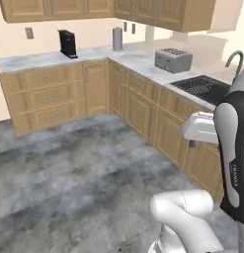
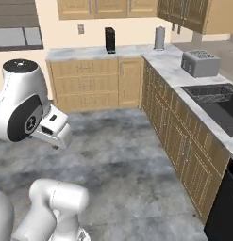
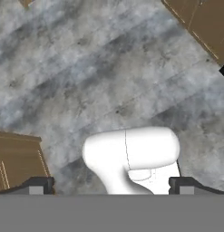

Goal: Open the cabinet and move the ladle to the pot. Then close the cabinet.

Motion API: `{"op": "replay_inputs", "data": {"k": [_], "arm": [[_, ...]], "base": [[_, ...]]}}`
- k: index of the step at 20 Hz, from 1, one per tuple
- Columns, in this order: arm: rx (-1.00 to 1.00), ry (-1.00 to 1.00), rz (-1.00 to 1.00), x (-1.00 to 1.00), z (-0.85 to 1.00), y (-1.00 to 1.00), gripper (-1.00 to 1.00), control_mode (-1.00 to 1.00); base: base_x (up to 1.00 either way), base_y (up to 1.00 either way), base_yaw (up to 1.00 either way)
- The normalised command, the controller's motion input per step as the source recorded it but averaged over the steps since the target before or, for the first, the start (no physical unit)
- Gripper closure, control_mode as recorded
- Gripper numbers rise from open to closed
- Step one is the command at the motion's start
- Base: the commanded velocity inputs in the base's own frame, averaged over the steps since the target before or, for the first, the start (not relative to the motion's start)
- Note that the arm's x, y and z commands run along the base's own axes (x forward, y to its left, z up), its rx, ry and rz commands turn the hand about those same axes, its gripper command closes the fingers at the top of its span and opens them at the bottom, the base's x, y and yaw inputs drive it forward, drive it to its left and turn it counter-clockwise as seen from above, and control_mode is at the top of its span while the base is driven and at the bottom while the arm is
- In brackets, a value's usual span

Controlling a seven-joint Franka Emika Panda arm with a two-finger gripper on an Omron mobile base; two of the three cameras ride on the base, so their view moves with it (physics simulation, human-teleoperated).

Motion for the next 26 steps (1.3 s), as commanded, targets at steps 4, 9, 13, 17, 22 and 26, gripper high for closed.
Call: {"op": "replay_inputs", "data": {"k": [4,9,13,17,22,26], "arm": [[0.0,0.0,0.0,0.0,0.0,0.0,-1.0,1.0],[0.0,0.0,0.0,0.0,0.0,0.0,-1.0,1.0],[0.0,0.0,0.0,0.0,0.0,0.0,-1.0,1.0],[0.0,0.0,0.0,0.0,0.0,0.0,-1.0,1.0],[0.0,0.0,0.0,0.0,0.0,0.0,-1.0,1.0],[0.0,0.0,0.0,0.0,0.0,0.0,-1.0,1.0]], "base": [[-0.08,-0.18,-0.89],[-0.07,-0.13,-0.88],[-0.02,-0.12,-0.86],[0.0,-0.03,-0.75],[0.31,0.23,-0.47],[0.69,0.71,-0.22]]}}
